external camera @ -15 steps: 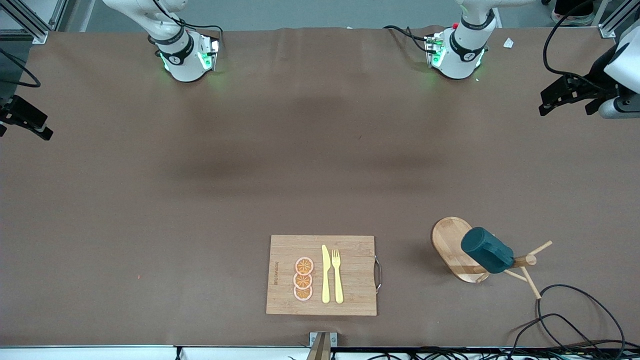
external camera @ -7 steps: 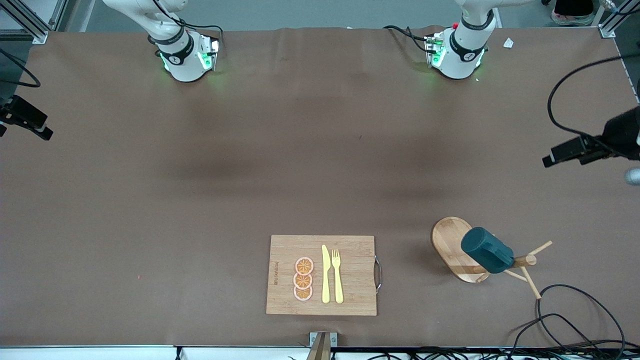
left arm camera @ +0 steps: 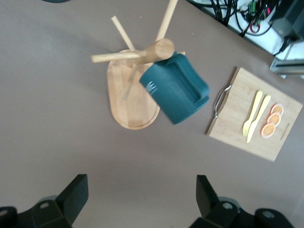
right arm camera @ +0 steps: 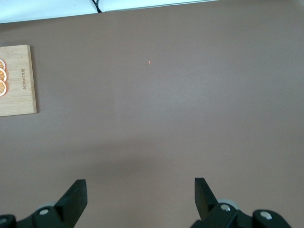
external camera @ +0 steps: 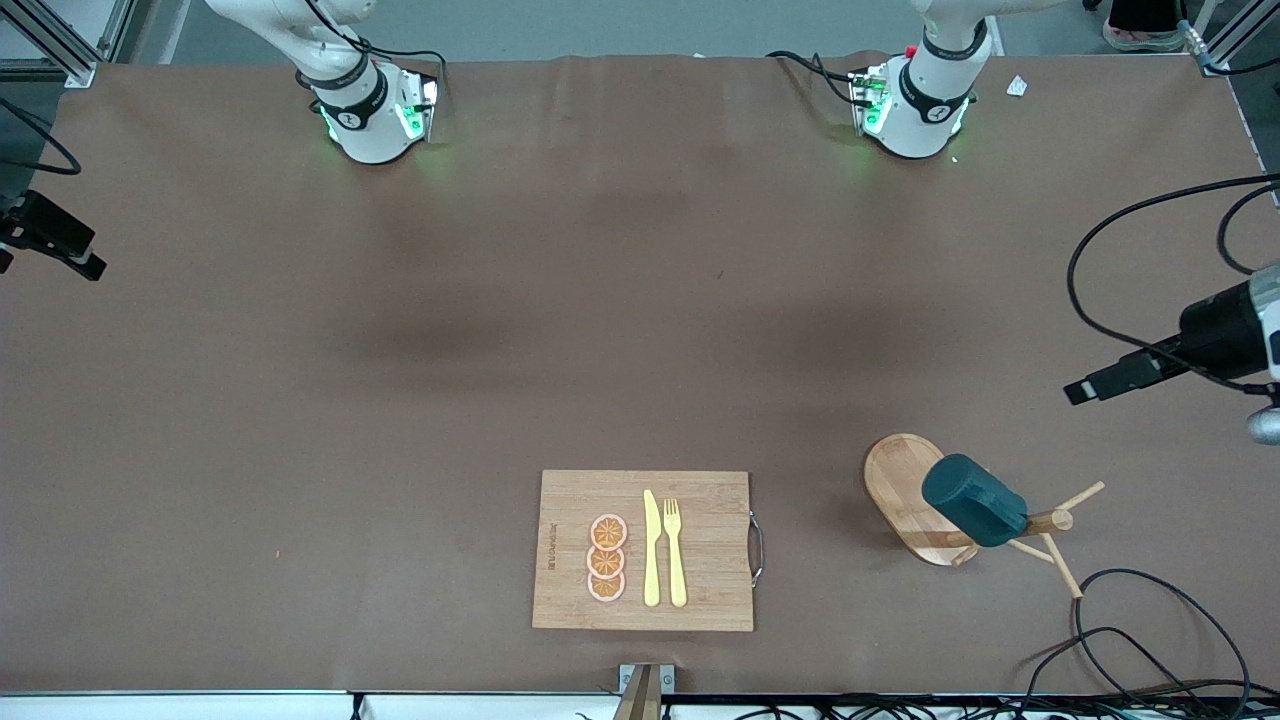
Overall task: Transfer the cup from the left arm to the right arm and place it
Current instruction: 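Reach the left gripper toward the teal mug on the mug tree, then close the left gripper on the teal mug's body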
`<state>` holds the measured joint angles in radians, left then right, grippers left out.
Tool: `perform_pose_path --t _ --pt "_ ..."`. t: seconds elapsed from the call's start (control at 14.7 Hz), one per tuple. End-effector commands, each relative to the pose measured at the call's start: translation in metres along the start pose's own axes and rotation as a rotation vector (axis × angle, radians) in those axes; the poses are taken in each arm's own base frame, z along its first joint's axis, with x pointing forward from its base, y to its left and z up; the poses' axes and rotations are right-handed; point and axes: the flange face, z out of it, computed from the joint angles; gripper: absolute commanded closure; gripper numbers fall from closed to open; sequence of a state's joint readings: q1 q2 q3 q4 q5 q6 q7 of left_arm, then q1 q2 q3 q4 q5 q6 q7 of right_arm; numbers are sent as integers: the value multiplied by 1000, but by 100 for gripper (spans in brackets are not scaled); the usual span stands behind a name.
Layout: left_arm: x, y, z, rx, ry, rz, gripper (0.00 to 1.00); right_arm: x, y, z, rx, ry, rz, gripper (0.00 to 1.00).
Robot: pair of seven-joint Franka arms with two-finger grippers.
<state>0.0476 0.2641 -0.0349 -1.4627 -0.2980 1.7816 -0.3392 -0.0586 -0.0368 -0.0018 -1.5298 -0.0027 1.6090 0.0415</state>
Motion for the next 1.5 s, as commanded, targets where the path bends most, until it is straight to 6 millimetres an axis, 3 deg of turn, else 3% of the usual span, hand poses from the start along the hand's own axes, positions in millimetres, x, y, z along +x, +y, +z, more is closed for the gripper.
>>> perform_pose_path --t 0.0,0.2,0.48,1.02,1.43 --pt "7 23 20 -12 20 -61 0 -4 2 -3 13 -1 -8 0" --pt "10 44 54 -15 34 -43 0 -4 3 -3 13 -1 -6 0" --pt "8 58 72 -20 42 -67 0 -4 2 -3 13 -1 -6 0" --pt "16 61 107 -37 83 -131 0 -3 1 0 14 -6 -9 0" --pt "30 56 116 -46 124 -130 0 -2 1 1 14 -8 -9 0"
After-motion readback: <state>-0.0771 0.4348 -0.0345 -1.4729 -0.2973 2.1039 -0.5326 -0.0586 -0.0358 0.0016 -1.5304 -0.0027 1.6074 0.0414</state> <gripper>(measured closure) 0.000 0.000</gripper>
